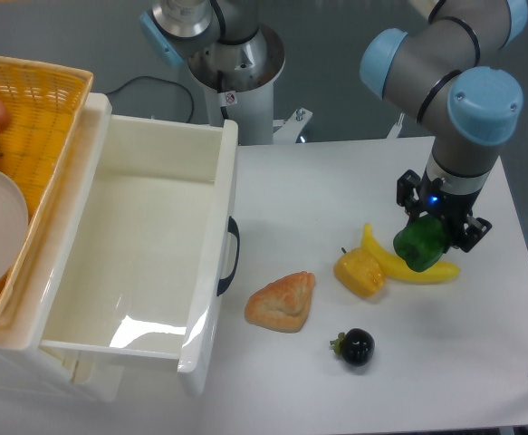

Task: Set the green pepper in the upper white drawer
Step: 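Lift the grasped green pepper up off the table with the gripper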

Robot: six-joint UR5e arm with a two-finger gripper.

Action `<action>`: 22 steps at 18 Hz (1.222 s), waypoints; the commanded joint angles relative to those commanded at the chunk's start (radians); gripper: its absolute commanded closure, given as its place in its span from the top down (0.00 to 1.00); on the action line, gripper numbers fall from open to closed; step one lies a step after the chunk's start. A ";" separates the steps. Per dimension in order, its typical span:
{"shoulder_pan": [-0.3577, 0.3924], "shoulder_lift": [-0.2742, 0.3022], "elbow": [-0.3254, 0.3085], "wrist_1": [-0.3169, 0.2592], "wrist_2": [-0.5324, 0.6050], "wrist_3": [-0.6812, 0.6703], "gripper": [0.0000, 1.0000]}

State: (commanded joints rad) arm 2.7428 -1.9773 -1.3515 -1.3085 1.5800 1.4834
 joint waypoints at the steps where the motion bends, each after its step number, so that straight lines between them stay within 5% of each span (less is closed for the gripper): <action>1: 0.000 0.002 0.000 0.000 0.002 0.000 0.41; 9: -0.015 0.081 -0.005 -0.077 -0.020 -0.066 0.41; 18: -0.107 0.196 -0.014 -0.101 -0.153 -0.400 0.41; 22: -0.147 0.251 -0.017 -0.161 -0.195 -0.462 0.41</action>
State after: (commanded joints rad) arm 2.5955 -1.7259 -1.3683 -1.4694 1.3854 1.0217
